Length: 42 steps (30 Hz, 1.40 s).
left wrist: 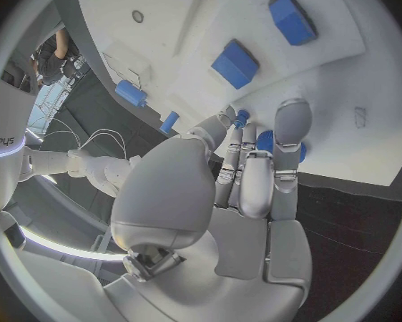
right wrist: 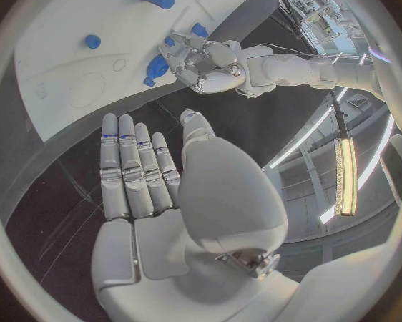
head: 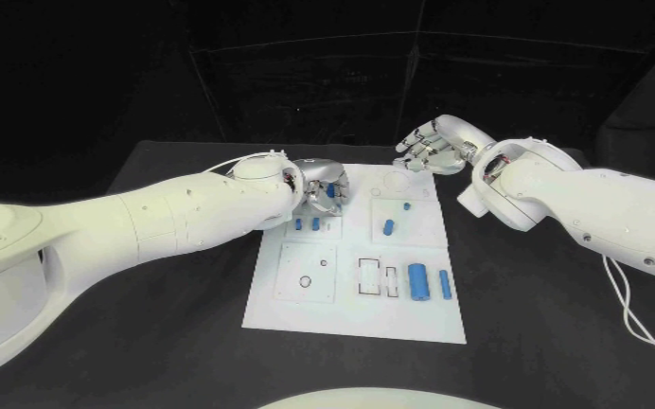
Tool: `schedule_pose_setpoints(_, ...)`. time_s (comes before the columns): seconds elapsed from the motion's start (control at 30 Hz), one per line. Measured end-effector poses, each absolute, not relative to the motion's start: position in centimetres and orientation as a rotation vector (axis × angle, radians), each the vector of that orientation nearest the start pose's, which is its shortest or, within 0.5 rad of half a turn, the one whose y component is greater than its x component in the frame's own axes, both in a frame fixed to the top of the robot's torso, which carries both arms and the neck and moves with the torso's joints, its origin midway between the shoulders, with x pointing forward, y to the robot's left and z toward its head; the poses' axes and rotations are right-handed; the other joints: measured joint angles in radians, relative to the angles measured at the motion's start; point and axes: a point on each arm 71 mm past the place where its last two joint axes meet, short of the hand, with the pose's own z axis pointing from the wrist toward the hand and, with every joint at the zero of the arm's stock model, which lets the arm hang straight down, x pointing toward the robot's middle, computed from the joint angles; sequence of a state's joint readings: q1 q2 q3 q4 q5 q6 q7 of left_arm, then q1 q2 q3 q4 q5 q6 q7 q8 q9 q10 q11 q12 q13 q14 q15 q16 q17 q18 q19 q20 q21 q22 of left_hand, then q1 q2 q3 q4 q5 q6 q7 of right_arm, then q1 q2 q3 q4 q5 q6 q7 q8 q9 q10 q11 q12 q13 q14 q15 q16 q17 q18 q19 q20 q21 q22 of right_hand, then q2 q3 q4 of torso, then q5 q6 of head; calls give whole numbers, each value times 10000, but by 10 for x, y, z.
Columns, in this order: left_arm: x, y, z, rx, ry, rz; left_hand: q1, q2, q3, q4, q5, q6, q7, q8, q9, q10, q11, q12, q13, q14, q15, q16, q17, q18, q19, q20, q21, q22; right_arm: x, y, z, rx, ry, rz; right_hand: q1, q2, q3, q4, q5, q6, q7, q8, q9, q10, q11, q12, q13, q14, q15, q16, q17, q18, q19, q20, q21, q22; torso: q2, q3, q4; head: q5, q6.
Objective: Assemble the parts on the task board
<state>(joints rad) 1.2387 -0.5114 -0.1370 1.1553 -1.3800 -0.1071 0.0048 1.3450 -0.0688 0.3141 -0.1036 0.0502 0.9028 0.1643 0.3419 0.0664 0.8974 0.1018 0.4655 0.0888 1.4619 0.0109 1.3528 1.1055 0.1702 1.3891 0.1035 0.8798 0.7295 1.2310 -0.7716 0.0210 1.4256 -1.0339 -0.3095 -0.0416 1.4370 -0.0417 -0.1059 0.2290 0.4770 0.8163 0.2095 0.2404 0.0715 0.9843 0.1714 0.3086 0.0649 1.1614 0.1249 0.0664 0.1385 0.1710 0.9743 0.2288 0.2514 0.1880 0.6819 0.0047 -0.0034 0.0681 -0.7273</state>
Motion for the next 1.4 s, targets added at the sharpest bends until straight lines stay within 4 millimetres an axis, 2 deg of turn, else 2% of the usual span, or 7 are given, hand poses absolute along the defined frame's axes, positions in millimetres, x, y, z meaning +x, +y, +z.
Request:
schedule_pose_setpoints(0.53, 534, 126, -227, 2932, 19016, -6490, -51, 51, 276, -84, 0, 153, -12, -129, 1, 178, -36, -125, -194, 3, -3, -59, -127, 0, 33, -33, 113, 162, 518, -195, -156, 2392, 16744, 8863, 0, 0, 0, 0, 0, 0, 0, -1, 0, 0, 0, 0, 0, 0, 0, 0, 1, -1, 0, 0, 0, 1, -1, 1, 1, -12, -30)
schedule_pose_setpoints(0.77, 534, 126, -227, 2949, 19082, -6456, 17, 208, 563, -151, 0, 484, -125, -129, 7, 645, -151, -102, -205, 62, -63, -59, -210, 0, 159, -89, 353, 405, 518, -195, -156, 2391, 16745, 8865, 0, 0, 0, 0, 0, 0, 0, -1, 0, 0, 0, 49, 0, 0, 0, 0, -14, 0, 0, 0, 0, -12, -1, 3, 1, -13, -42)
schedule_pose_setpoints(0.87, 534, 126, -227, 2975, 19127, -6456, -30, 258, 665, -197, 0, 647, -177, -129, 24, 842, -235, -47, -202, 36, -113, -59, -254, -166, 196, -126, 453, 532, 518, -195, -156, 2391, 16746, 8866, 0, 0, 0, 0, 0, 0, 0, -1, 0, 0, 0, 49, 0, 0, 0, 0, -14, -1, 0, 0, 0, -12, -1, 3, 1, -14, -44)
schedule_pose_setpoints(1.17, 533, 125, -227, 2992, 19131, -6475, 79, 451, 1024, -390, -13, 1087, -270, -50, 53, 1302, -375, -48, -221, 34, -253, -208, -605, -165, 326, -255, 878, 1017, 518, -195, -156, 2385, 16746, 8877, 0, 0, 0, 0, 35, 0, 0, -2, 0, 0, 0, 49, 1, 0, 0, 0, -13, 0, 0, 0, 0, -11, -1, 0, 7, -3, -55)
schedule_pose_setpoints(1.4, 531, 127, -228, 2925, 18978, -6547, 79, 451, 1191, -501, -38, 1089, -268, -167, 44, 1338, -340, -203, -236, 34, -253, -208, -647, -165, 339, -268, 1043, 1239, 518, -194, -156, 2382, 16744, 8884, 0, 0, 0, 0, 35, 0, 0, -2, 0, 0, 0, 49, 1, 0, 0, 0, -12, -1, 0, 0, 0, -11, -2, -5, 9, 4, -47)
